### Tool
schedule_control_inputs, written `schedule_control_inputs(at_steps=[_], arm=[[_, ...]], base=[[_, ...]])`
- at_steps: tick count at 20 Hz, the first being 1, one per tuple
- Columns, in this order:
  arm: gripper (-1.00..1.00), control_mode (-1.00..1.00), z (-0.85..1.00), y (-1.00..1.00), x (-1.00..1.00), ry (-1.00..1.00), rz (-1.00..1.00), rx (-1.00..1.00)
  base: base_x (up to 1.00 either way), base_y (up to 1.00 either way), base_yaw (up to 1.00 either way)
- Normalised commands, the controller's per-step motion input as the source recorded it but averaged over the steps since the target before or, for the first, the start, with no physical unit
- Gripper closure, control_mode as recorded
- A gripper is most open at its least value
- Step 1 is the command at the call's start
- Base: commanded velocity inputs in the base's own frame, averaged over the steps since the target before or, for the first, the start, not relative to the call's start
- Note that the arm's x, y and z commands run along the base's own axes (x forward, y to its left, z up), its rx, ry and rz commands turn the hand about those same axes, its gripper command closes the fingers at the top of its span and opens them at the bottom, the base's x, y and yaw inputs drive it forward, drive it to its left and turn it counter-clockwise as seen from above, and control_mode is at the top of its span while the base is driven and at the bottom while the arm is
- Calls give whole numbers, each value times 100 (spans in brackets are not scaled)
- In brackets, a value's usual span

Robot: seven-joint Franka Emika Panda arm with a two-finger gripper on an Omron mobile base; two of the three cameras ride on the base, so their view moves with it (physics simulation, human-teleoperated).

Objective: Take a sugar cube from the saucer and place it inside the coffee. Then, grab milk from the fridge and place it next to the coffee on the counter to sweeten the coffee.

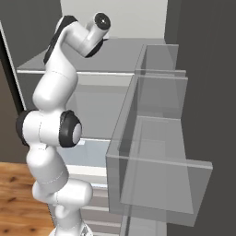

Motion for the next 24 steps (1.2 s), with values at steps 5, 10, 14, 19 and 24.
schedule_control_inputs(at_steps=[5, 10, 14, 19, 24], arm=[[100, -100, 0, 19, -77, -5, 0, -12], [100, -100, -6, 6, -84, -18, -1, -11], [100, -100, 7, 0, -94, -17, -1, -2], [100, -100, 2, 0, -100, -1, 0, 0], [100, -100, 26, 0, -100, 12, -5, 1]], base=[[0, 0, 0], [0, 0, 0], [0, 0, 0], [0, 0, 0], [0, 0, 0]])
